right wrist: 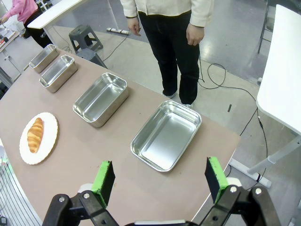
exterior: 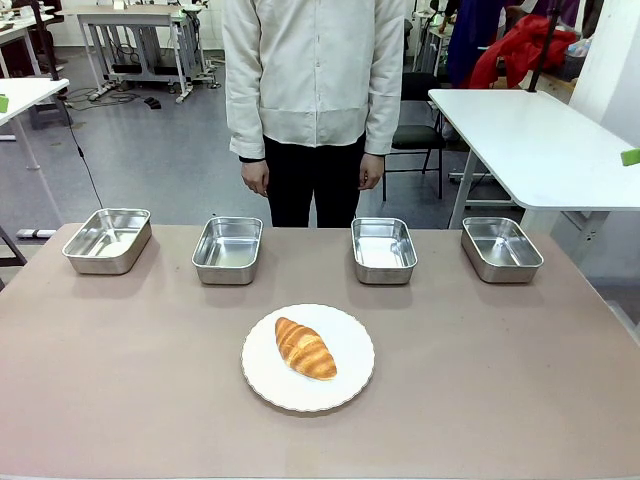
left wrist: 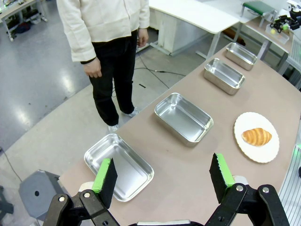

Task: Place the bread in the container.
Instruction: Place the Butter Roll into the Airtight Container indicated by the human.

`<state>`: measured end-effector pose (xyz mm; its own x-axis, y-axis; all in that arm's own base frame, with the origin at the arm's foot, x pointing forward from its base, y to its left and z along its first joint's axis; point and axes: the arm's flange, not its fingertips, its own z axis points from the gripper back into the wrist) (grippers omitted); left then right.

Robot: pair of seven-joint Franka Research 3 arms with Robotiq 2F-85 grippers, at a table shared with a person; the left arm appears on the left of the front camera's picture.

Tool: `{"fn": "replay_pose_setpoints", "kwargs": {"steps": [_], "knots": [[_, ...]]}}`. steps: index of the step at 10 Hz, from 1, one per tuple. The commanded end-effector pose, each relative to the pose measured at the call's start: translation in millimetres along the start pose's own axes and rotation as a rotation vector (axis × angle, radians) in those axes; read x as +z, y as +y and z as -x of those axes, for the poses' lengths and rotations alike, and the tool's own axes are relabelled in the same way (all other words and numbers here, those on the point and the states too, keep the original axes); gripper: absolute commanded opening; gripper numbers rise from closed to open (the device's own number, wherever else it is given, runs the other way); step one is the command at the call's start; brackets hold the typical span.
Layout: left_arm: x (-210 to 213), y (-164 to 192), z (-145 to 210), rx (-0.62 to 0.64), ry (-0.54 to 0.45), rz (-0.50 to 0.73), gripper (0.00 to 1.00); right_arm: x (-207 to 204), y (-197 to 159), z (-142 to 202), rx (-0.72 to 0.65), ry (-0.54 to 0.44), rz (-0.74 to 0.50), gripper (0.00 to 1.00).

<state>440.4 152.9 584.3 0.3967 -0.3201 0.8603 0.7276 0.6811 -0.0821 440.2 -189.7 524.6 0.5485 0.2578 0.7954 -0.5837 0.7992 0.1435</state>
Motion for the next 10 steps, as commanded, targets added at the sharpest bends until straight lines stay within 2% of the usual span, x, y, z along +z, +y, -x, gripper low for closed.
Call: {"fn": "replay_pose_setpoints", "kwargs": {"steps": [1,10], "knots": [[0.6,0.0,-1.3,-0.004,-0.013,0.009,1.00,-1.4,-1.0,-0.9,0.000,-0.018,-0.006,1.00],[0.6,0.0,-1.3,-0.004,-0.013,0.009,1.00,-1.4,-1.0,-0.9,0.000,-0.018,-0.006,1.00]]}}
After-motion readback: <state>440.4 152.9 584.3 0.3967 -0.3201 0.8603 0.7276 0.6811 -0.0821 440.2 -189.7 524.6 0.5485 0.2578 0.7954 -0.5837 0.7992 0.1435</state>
